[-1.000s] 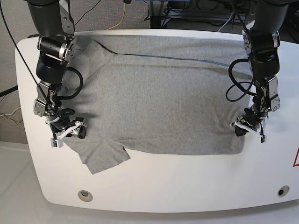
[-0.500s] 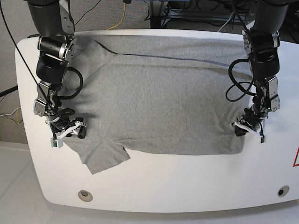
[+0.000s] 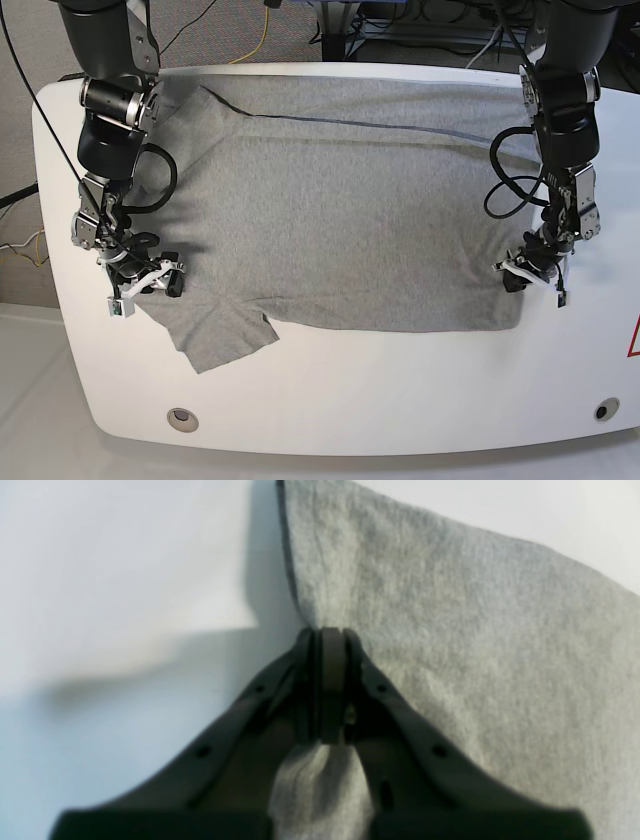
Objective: Fold the T-shirt properly
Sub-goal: 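Close the left gripper on the hem corner edge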
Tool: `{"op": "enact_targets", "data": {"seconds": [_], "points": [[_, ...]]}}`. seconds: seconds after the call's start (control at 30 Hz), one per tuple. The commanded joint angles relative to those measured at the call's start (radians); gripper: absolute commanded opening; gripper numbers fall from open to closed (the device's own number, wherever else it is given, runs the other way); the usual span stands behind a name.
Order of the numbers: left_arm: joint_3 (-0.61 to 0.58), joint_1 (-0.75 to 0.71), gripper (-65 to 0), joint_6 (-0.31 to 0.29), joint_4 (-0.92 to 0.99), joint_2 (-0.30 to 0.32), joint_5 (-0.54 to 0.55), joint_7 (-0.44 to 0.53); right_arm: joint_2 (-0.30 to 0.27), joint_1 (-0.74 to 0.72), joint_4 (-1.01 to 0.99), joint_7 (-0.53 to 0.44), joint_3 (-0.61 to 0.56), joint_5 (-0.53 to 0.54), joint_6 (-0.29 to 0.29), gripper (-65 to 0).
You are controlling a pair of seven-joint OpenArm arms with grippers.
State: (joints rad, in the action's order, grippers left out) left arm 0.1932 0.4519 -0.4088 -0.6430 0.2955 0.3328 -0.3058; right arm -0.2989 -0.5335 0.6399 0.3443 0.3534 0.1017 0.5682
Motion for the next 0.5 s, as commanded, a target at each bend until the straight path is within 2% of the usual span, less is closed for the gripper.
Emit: {"op": "enact_targets", "data": {"seconds": [0.0,0.07,0.13,0.27,0.47], "points": [[0.002,0.029,-52.7,0.006,-0.011,0.020,0.001,0.021,-0.016,-0.029,0.021,-0.020,0.002,0.017,0.009,-29.2],[0.003,0.031,-46.3,0.009,-0.010,0.021,0.001,0.031,-0.016,-0.029,0.021,-0.019,0.003,0.016,0.011,-29.2],[0.007,0.042,-35.8,0.014,-0.004,0.021,0.002,0.073,-0.015,-0.025,0.011,-0.019,0.005,0.018,0.026,-29.1],[0.013,0.051,-34.0,0.016,0.003,0.022,0.001,0.090,-0.015,-0.022,0.016,-0.017,0.005,0.018,0.029,-29.0],[0.016,0.054,-35.7,0.024,0.019,0.027,0.004,0.078,-0.015,-0.014,0.056,-0.016,-0.002,0.014,0.045,-28.2]]}}
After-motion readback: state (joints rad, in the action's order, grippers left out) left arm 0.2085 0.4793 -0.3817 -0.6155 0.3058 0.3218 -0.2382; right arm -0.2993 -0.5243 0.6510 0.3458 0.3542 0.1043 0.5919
